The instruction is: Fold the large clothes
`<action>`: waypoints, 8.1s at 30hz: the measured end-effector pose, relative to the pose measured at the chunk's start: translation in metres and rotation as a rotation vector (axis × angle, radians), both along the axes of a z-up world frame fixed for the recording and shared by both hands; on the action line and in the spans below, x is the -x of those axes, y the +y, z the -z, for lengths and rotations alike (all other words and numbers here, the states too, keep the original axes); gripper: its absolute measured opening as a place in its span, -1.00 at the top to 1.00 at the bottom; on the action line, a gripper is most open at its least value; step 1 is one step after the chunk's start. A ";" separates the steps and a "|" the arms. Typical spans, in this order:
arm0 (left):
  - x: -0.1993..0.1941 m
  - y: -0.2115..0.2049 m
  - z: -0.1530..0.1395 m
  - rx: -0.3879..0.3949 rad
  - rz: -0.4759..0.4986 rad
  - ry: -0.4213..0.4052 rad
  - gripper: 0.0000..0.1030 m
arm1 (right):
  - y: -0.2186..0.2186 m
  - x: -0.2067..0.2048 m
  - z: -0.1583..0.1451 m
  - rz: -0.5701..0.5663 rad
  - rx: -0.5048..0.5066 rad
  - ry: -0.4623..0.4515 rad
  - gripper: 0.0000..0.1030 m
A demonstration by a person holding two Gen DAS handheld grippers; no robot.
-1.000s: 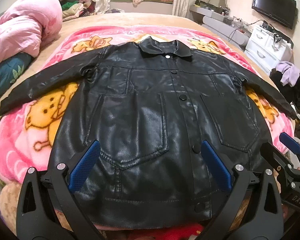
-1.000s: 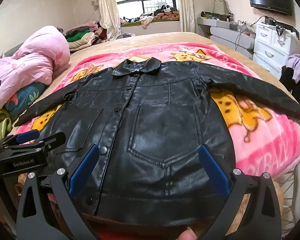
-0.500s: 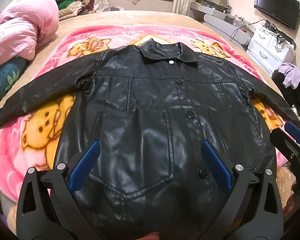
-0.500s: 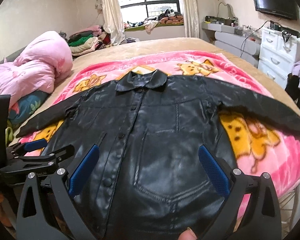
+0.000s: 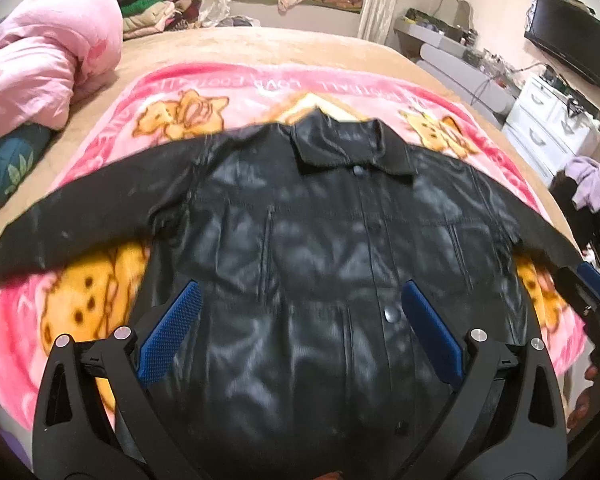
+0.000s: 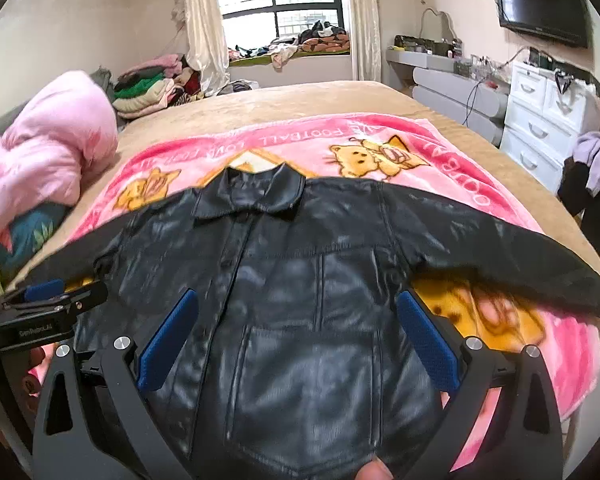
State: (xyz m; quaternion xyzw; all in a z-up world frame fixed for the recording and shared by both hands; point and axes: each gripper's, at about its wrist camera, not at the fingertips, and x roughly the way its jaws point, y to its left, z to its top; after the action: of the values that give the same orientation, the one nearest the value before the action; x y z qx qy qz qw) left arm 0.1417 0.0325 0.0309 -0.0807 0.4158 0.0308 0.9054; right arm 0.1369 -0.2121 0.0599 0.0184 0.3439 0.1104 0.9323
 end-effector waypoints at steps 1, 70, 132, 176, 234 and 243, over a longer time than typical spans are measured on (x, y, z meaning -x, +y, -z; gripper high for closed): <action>-0.005 0.000 -0.002 -0.001 -0.002 -0.004 -0.83 | -0.002 -0.007 -0.003 0.002 -0.017 -0.005 -0.92; -0.133 -0.071 0.058 0.047 0.260 0.082 -0.83 | -0.355 -0.100 0.134 0.959 -0.722 0.023 0.34; -0.121 0.052 0.022 0.632 0.159 0.011 -0.83 | 0.043 -0.043 0.018 -0.440 -0.348 -0.037 -0.73; -0.079 0.084 -0.040 0.347 0.178 -0.248 0.96 | -0.122 -0.123 0.049 0.137 -0.392 0.000 -0.74; -0.115 0.071 0.089 0.221 0.103 0.129 0.27 | -0.011 -0.171 0.112 -0.103 -0.060 0.229 -0.33; -0.093 0.040 0.052 0.183 0.182 0.050 -0.53 | -0.003 -0.144 0.076 -0.180 -0.130 0.157 -0.59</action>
State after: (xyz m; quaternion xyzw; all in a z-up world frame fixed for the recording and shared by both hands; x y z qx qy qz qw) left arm 0.2347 0.0725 -0.0211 -0.1243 0.4449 -0.0874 0.8826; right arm 0.2805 -0.2149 -0.0159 0.0567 0.4082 0.2138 0.8857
